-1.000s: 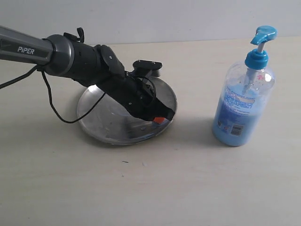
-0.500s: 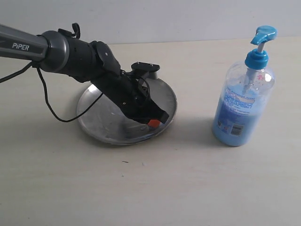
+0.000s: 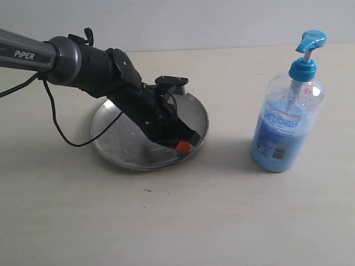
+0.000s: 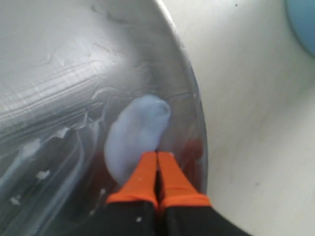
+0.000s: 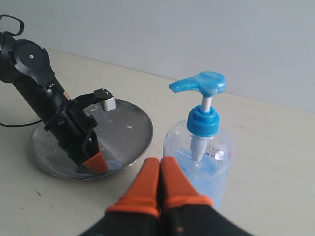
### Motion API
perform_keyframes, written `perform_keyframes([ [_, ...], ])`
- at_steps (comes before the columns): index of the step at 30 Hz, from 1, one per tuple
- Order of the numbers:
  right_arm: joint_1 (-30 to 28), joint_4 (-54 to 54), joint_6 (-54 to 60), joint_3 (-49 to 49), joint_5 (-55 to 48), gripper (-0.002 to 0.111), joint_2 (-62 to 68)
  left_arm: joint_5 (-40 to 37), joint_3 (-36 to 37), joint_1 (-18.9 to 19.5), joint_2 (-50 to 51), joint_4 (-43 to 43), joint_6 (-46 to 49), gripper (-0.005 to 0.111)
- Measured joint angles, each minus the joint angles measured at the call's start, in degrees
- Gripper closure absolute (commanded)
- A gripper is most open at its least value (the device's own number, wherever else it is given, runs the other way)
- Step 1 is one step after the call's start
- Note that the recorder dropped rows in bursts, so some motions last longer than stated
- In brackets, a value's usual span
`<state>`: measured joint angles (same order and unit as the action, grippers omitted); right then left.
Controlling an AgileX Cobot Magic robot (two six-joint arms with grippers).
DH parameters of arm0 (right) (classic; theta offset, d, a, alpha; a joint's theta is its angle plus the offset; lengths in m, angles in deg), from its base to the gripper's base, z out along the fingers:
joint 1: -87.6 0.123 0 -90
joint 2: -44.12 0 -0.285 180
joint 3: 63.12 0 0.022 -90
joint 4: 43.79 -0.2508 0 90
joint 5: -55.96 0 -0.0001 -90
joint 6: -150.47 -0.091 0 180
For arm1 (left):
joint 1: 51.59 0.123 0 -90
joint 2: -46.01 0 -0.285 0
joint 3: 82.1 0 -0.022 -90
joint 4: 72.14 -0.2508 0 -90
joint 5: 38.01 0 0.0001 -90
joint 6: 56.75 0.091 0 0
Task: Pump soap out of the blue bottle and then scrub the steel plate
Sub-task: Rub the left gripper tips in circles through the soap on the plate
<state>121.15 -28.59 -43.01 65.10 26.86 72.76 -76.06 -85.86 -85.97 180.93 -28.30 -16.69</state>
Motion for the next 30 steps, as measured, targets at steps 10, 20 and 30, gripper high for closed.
perform_keyframes([
  [10,0.0,0.0,0.0,0.0,0.0,0.108,0.0,3.8,0.1,0.0,0.1,4.1,0.0,0.107],
  [20,0.0,0.0,0.0,0.0,0.0,0.108,0.0,5.9,0.1,0.0,0.1,7.3,0.0,0.107],
  [30,0.0,0.0,0.0,0.0,0.2,0.108,0.0,6.0,-2.5,0.0,2.6,9.6,-1.2,0.107],
])
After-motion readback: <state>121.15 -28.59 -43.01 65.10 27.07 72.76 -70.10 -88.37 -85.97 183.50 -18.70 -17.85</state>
